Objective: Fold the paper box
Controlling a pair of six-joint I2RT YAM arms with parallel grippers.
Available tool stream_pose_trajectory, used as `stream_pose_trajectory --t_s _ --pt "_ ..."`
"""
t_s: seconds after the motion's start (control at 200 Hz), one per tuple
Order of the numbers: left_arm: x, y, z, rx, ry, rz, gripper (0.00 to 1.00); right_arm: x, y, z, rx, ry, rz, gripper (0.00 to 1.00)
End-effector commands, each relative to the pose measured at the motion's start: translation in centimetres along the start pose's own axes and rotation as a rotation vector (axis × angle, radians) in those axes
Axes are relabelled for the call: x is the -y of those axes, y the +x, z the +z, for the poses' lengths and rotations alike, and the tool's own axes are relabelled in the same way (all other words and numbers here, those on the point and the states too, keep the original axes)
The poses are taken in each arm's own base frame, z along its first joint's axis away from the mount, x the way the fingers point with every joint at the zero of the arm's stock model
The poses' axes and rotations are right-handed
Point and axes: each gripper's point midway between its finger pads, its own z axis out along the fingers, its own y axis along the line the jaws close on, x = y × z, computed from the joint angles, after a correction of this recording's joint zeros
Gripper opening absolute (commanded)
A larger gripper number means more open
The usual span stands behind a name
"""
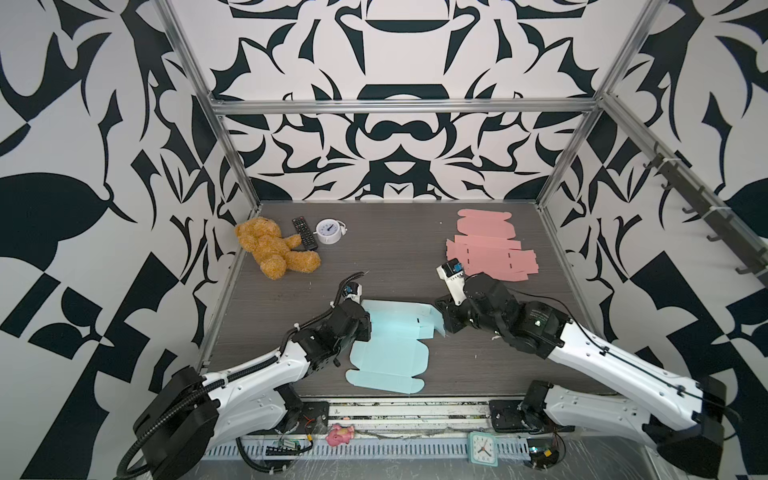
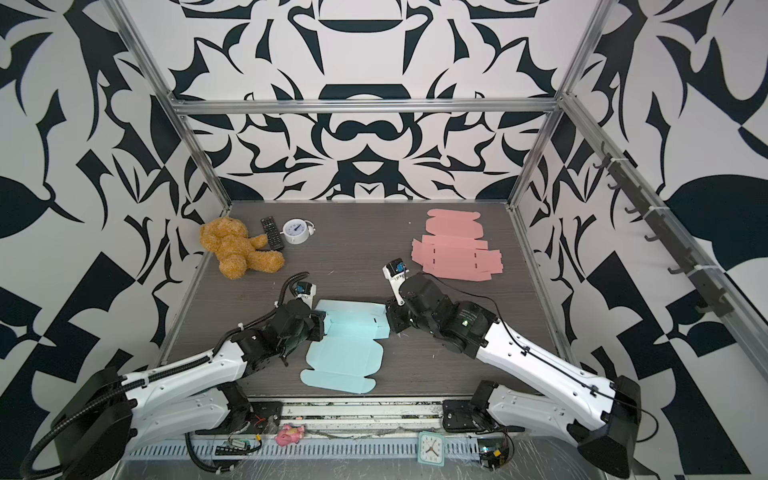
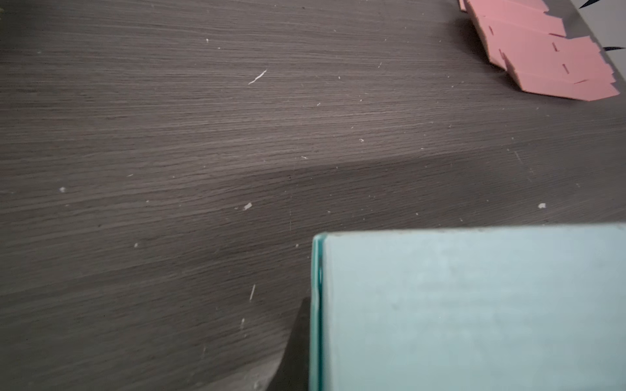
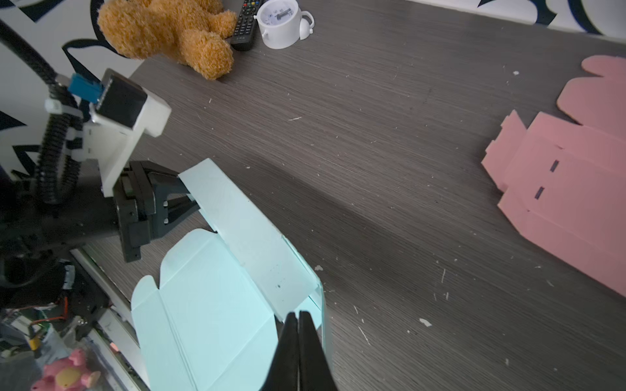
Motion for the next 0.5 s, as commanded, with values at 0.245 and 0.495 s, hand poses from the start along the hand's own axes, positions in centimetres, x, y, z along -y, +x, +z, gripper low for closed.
stream_pose_trajectory --t_s 0.245,0.495 --pt "-0.6 -0.4 -1.2 -0.012 -0.039 -0.031 0.06 -0.9 -0.9 1.3 -0.001 0.098 -0.105 0.02" --pt "-0.4 -0.4 -1.5 -0.007 -0.022 -0.036 0.06 -1.7 -0.4 3.1 -0.031 0.111 -0.129 0.01"
